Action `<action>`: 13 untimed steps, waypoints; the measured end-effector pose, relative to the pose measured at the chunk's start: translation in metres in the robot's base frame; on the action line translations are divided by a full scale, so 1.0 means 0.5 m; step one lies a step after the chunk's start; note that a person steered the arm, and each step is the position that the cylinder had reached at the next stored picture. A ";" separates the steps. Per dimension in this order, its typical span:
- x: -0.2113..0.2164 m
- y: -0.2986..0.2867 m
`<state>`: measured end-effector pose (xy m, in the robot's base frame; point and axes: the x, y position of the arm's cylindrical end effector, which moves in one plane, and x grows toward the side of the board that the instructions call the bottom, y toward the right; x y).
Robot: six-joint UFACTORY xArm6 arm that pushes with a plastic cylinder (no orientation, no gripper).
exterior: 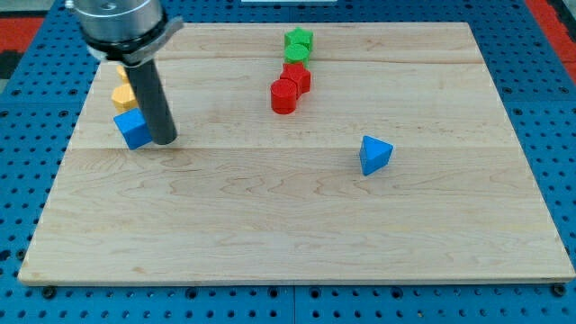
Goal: Place the blue triangle below the blue cube
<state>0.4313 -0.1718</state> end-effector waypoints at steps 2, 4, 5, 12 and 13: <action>0.024 -0.053; 0.043 -0.041; 0.004 0.088; 0.122 0.307; 0.109 0.344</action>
<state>0.4857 0.0004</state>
